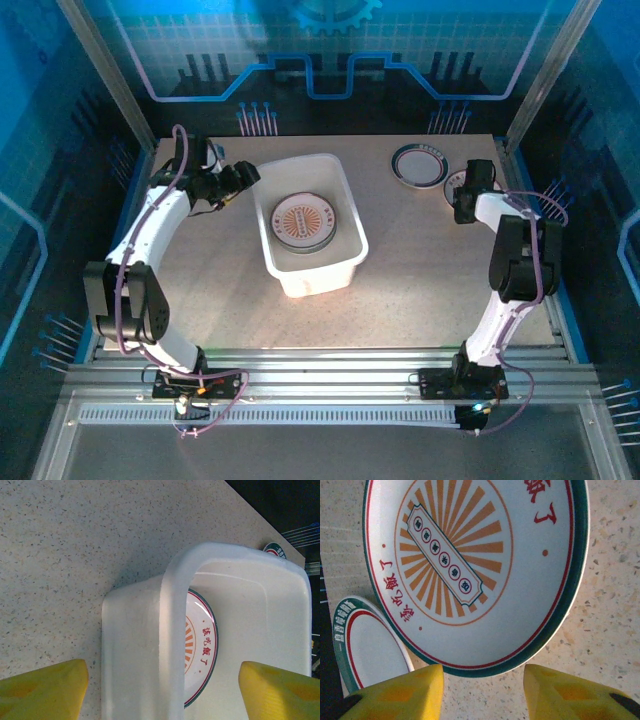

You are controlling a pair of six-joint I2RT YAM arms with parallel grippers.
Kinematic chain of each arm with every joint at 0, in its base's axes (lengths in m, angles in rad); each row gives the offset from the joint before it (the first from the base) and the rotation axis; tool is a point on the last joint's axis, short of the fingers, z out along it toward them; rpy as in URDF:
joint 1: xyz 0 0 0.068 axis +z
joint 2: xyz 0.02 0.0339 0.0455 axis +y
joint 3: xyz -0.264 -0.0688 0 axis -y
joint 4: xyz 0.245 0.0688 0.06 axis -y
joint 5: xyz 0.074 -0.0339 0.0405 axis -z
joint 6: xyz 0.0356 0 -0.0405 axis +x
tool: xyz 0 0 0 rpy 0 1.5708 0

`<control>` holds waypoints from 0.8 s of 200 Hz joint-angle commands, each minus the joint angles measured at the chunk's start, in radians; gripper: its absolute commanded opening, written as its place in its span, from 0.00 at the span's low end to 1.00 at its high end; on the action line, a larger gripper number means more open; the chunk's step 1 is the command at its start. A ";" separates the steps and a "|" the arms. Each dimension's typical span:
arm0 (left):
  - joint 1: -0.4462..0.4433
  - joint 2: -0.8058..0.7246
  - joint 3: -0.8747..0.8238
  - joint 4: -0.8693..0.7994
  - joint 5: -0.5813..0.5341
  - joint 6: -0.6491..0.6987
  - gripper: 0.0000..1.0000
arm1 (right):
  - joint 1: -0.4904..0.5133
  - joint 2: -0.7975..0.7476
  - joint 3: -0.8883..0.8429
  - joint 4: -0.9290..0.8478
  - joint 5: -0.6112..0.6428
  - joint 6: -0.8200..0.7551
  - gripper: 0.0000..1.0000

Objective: Place the plates into the plastic bin on the countertop

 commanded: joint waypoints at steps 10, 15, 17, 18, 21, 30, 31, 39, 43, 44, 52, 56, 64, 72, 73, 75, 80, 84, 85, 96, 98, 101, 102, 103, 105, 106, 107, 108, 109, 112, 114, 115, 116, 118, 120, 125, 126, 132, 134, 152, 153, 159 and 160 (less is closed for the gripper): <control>0.010 0.001 0.045 -0.031 0.019 -0.011 0.80 | -0.011 0.022 0.051 -0.084 0.044 -0.009 0.44; 0.010 0.000 0.045 -0.031 0.018 -0.013 0.80 | -0.012 0.022 0.056 -0.089 0.035 -0.009 0.44; 0.010 -0.001 0.045 -0.030 0.019 -0.012 0.80 | -0.012 0.021 0.057 -0.089 0.031 -0.011 0.44; 0.010 -0.002 0.046 -0.031 0.018 -0.012 0.80 | -0.013 0.021 0.057 -0.089 0.027 -0.012 0.44; 0.010 -0.003 0.045 -0.030 0.019 -0.014 0.80 | -0.013 0.019 0.057 -0.087 0.020 -0.016 0.44; 0.010 -0.006 0.044 -0.030 0.018 -0.013 0.80 | -0.011 0.007 0.053 -0.086 0.010 -0.024 0.44; 0.010 -0.007 0.043 -0.031 0.019 -0.015 0.80 | -0.011 0.005 0.052 -0.086 0.010 -0.027 0.43; 0.010 -0.012 0.038 -0.028 0.019 -0.016 0.80 | -0.007 -0.010 0.044 -0.073 0.000 -0.048 0.41; 0.010 -0.014 0.036 -0.025 0.019 -0.017 0.80 | -0.007 -0.019 0.043 -0.070 -0.007 -0.057 0.40; 0.010 -0.015 0.035 -0.025 0.019 -0.017 0.80 | -0.006 -0.021 0.043 -0.070 -0.009 -0.060 0.40; 0.010 -0.019 0.029 -0.021 0.021 -0.016 0.80 | -0.001 -0.037 0.049 -0.073 -0.020 -0.093 0.38; 0.010 -0.020 0.027 -0.019 0.022 -0.018 0.80 | 0.002 -0.044 0.058 -0.080 -0.025 -0.114 0.37; 0.010 -0.023 0.018 -0.013 0.024 -0.017 0.80 | 0.011 -0.056 0.086 -0.115 -0.024 -0.155 0.37; 0.010 -0.024 0.014 -0.009 0.028 -0.017 0.80 | 0.022 -0.066 0.117 -0.150 -0.024 -0.197 0.37; 0.010 -0.024 0.014 -0.009 0.028 -0.017 0.80 | 0.023 -0.067 0.120 -0.154 -0.024 -0.201 0.37; 0.010 -0.024 0.013 -0.008 0.030 -0.017 0.80 | 0.027 -0.068 0.130 -0.161 -0.024 -0.213 0.37; 0.010 -0.024 0.010 -0.006 0.032 -0.017 0.80 | 0.032 -0.069 0.154 -0.193 -0.023 -0.240 0.37; 0.010 -0.024 0.010 -0.005 0.035 -0.016 0.80 | 0.036 -0.070 0.178 -0.220 -0.022 -0.261 0.37; 0.010 -0.023 0.011 -0.004 0.034 -0.016 0.80 | 0.037 -0.069 0.186 -0.228 -0.021 -0.268 0.37; 0.010 -0.024 0.008 0.000 0.041 -0.013 0.80 | 0.044 -0.057 0.256 -0.297 -0.016 -0.342 0.37; 0.011 -0.025 0.008 0.000 0.042 -0.012 0.80 | 0.046 -0.053 0.272 -0.311 -0.013 -0.355 0.37; 0.010 -0.025 0.010 0.000 0.042 -0.010 0.80 | 0.047 -0.046 0.296 -0.336 -0.009 -0.377 0.37; 0.010 -0.025 0.010 0.000 0.043 -0.009 0.80 | 0.048 -0.043 0.304 -0.344 -0.008 -0.383 0.37; 0.010 -0.025 0.011 0.000 0.044 -0.010 0.80 | 0.048 -0.042 0.312 -0.351 -0.006 -0.388 0.37; 0.010 -0.025 0.011 0.000 0.045 -0.008 0.80 | 0.049 -0.036 0.330 -0.370 -0.003 -0.404 0.37; 0.011 -0.025 0.011 0.000 0.046 -0.008 0.80 | 0.050 -0.034 0.339 -0.378 -0.001 -0.411 0.37; 0.011 -0.025 0.011 0.000 0.046 -0.008 0.80 | 0.050 -0.031 0.347 -0.385 0.001 -0.419 0.37; 0.010 -0.025 0.010 0.001 0.046 -0.008 0.80 | 0.050 -0.028 0.354 -0.395 0.002 -0.427 0.37; 0.010 -0.025 0.010 0.000 0.045 -0.007 0.80 | 0.050 -0.025 0.364 -0.403 0.003 -0.434 0.37; 0.010 -0.026 0.010 0.000 0.048 -0.006 0.80 | 0.049 -0.014 0.388 -0.427 0.005 -0.456 0.37; 0.010 -0.027 0.011 0.000 0.047 -0.004 0.80 | 0.048 -0.005 0.409 -0.441 0.004 -0.468 0.37; 0.010 -0.027 0.010 0.000 0.048 -0.004 0.80 | 0.047 -0.002 0.416 -0.448 0.004 -0.477 0.37; 0.010 -0.027 0.010 0.000 0.049 -0.005 0.80 | 0.047 0.002 0.424 -0.457 0.004 -0.484 0.37; 0.010 -0.028 0.010 0.000 0.048 -0.004 0.80 | 0.046 0.011 0.444 -0.471 0.003 -0.496 0.37; 0.011 -0.029 0.010 0.000 0.049 -0.003 0.80 | 0.045 0.019 0.459 -0.488 0.002 -0.509 0.37; 0.010 -0.028 0.010 0.003 0.052 -0.002 0.80 | 0.042 0.045 0.504 -0.524 0.002 -0.540 0.36; 0.010 -0.029 0.010 0.003 0.052 -0.001 0.80 | 0.040 0.050 0.513 -0.530 0.002 -0.546 0.36; 0.010 -0.031 0.008 0.006 0.054 -0.002 0.80 | 0.035 0.082 0.560 -0.568 -0.002 -0.583 0.36; 0.010 -0.031 0.007 0.007 0.054 -0.001 0.80 | 0.033 0.095 0.580 -0.583 -0.005 -0.590 0.36; 0.010 -0.032 0.005 0.015 0.069 -0.004 0.80 | 0.008 0.196 0.703 -0.690 -0.044 -0.634 0.37; 0.010 -0.033 0.005 0.015 0.069 -0.003 0.80 | 0.007 0.202 0.709 -0.696 -0.044 -0.636 0.37; 0.010 -0.035 0.002 0.018 0.072 -0.005 0.80 | 0.004 0.227 0.731 -0.714 -0.035 -0.648 0.37; 0.010 -0.035 0.001 0.019 0.072 -0.005 0.80 | 0.004 0.231 0.734 -0.715 -0.034 -0.651 0.37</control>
